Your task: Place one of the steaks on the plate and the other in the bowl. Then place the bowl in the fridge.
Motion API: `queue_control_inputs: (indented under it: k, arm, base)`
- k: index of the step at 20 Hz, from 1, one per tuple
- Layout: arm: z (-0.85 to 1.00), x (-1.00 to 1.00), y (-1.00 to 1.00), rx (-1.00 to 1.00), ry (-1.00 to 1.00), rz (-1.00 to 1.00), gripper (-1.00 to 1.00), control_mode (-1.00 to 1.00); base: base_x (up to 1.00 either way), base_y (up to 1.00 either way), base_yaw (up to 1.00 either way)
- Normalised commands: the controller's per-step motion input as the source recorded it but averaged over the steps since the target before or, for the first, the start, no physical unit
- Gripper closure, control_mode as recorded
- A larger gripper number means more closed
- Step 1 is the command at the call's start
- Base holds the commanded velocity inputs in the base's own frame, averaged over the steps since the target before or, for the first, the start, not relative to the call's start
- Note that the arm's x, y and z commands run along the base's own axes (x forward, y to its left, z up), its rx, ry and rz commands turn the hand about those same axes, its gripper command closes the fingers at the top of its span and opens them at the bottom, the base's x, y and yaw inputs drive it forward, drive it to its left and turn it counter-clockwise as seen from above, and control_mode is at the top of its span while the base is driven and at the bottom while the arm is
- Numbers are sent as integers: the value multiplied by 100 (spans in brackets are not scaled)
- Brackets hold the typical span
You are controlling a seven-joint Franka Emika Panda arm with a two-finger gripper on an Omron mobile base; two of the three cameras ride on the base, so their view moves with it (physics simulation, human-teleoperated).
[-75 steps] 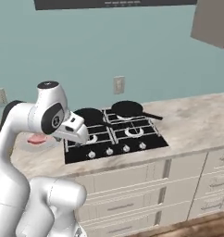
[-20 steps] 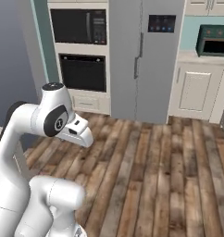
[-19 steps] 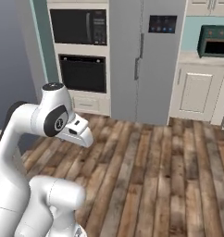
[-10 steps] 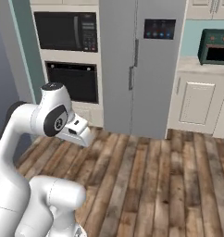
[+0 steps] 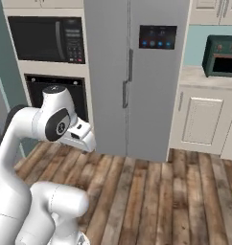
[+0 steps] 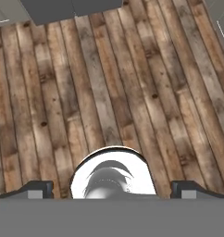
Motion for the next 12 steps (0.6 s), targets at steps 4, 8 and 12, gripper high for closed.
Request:
queue_control_inputs:
  k: [4,8,12]
  arm:
    - [0,0,0,0,0,0,-100,100]
    - [0,0,0,0,0,0,-100,100]
    - [0,0,0,0,0,0,-100,100]
  base:
    - [100,-26,1]
    - [100,-28,2]
    - [52,-12,2]
